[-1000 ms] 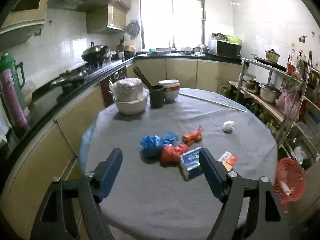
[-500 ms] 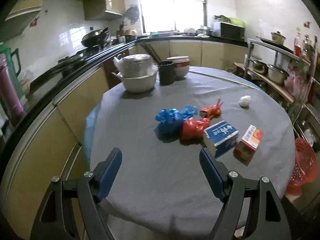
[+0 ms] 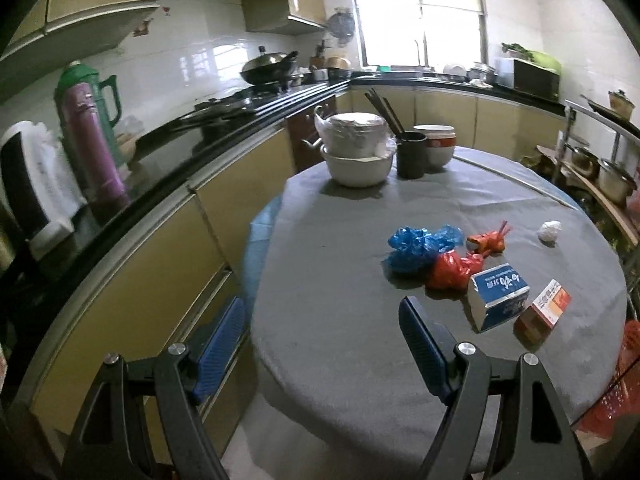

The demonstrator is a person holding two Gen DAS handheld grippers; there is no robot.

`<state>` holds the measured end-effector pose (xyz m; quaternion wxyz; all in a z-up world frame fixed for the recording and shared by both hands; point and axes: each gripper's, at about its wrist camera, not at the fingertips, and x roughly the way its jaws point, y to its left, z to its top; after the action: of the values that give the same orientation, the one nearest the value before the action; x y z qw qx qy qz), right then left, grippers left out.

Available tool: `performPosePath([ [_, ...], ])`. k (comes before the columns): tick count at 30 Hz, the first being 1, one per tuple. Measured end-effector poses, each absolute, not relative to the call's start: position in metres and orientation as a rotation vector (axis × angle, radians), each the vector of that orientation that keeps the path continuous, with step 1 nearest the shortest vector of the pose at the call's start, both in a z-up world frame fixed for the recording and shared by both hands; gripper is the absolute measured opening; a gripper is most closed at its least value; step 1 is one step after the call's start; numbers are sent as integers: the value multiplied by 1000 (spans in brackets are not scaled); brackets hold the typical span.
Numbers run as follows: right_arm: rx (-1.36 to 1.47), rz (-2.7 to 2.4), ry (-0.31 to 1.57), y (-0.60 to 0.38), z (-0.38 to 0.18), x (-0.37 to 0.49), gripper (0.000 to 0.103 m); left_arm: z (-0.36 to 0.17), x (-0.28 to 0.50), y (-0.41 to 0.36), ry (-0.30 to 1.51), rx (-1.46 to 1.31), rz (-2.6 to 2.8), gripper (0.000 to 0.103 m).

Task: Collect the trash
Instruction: 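Bring both tools back over the table toward the remaining items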

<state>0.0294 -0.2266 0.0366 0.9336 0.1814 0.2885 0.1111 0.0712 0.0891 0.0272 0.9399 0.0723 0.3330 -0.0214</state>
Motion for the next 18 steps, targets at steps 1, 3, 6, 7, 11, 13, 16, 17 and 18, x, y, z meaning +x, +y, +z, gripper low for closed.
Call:
performPosePath([
  [1, 371, 239, 590, -225, 34, 30, 66, 29, 67, 86, 680, 145, -35, 80],
  [3, 372, 265, 596, -229, 29, 26, 66, 31, 61, 78, 688, 142, -29, 80],
  [6, 381, 254, 584, -245, 22, 13, 66, 30, 53, 60, 723, 141, -59, 80],
  [7, 393, 251, 581, -251, 21, 10, 66, 30, 50, 52, 735, 142, -76, 80],
  [11, 431, 191, 546, -285, 14, -19, 66, 35, 38, 23, 741, 163, -127, 80],
  [13, 440, 157, 535, -301, 12, -35, 66, 37, 32, 7, 737, 188, -147, 80],
  [16, 449, 112, 519, -322, 8, -58, 66, 40, 23, -16, 740, 211, -197, 80],
  [17, 448, 91, 513, -329, 6, -67, 66, 40, 20, -24, 747, 212, -220, 80],
  [18, 448, 76, 509, -335, 5, -74, 66, 40, 19, -30, 755, 209, -236, 80],
])
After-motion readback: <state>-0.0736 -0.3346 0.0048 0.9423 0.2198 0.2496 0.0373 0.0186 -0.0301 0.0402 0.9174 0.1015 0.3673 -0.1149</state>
